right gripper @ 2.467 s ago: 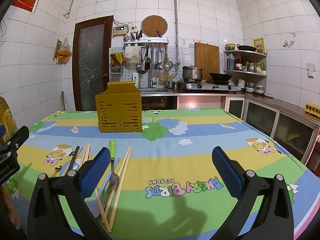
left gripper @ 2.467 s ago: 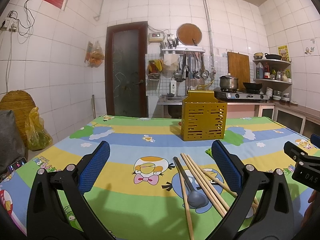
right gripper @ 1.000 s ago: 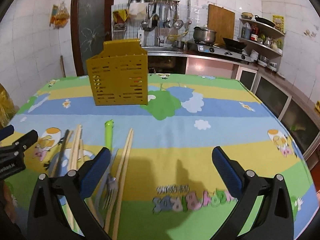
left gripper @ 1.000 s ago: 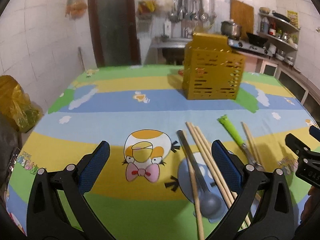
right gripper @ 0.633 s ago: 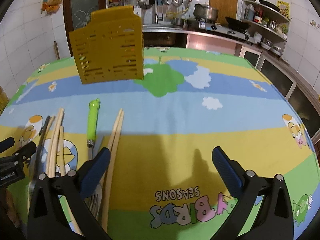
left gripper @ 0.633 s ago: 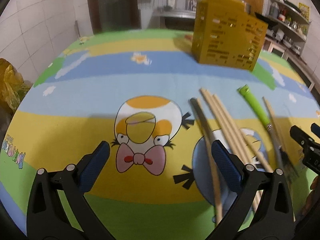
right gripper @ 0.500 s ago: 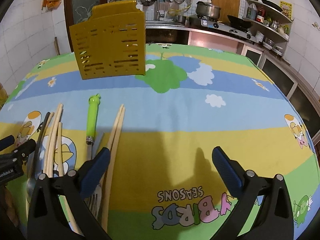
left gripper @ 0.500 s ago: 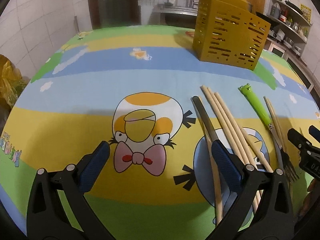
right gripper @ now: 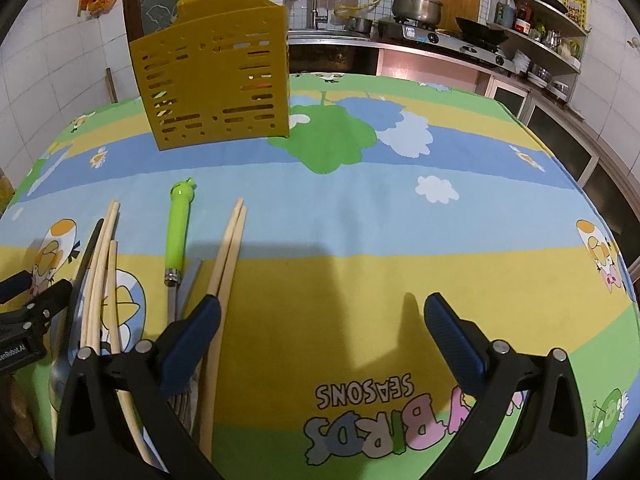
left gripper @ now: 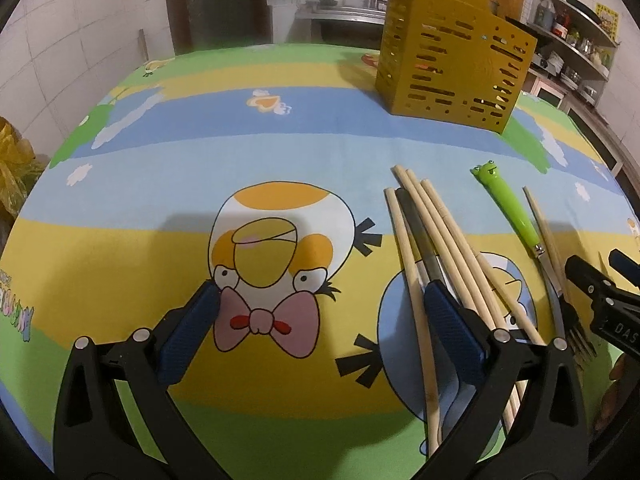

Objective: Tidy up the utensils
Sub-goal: 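Move the left gripper toward the wooden chopsticks while the right gripper approaches them too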

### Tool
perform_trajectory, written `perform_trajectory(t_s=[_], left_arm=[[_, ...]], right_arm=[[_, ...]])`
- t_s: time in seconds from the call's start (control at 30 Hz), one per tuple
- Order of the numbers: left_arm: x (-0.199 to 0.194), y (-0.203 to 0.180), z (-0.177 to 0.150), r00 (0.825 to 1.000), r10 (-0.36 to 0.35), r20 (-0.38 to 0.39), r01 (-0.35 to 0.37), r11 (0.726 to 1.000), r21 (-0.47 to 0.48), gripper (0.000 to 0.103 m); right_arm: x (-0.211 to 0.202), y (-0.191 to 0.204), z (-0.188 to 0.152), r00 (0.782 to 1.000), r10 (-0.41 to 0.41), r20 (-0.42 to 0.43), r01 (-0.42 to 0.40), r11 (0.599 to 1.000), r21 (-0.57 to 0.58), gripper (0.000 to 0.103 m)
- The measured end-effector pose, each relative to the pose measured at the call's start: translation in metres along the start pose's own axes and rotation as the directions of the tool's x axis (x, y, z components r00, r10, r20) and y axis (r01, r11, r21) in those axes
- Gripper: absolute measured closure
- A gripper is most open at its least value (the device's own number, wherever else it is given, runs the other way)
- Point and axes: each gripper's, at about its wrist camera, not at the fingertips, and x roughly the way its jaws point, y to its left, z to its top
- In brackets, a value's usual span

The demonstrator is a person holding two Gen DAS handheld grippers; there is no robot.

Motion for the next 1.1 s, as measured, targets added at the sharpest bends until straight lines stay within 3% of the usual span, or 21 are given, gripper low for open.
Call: perform_trajectory(t_s=[0.43, 0.7, 1.1], left_arm=[[0.007, -0.003, 0.005, 0.999, 0.036, -0.016, -0.035, 0.999, 0.02, 0.004], [0.008, -0.002, 0.004, 0.999, 0.028, -0.017, -0.028, 0.999, 0.016, 0.004], [0.008, -0.002, 0.004, 1.0, 0.025, -0.015, -0.025, 1.0, 0.013, 0.004]], right_arm=[[0.011, 0.011, 0.005, 0.999, -0.027, -0.035, 0.026, 0.999, -0.035, 0.004], [0.018, 0.0, 0.005, 0.998, 0.027, -0.064, -0.026, 0.999, 0.021, 0.004], [0.019, 0.001, 0.005, 0.997, 0.042, -0.066, -0.04, 0.999, 0.033, 0.003]])
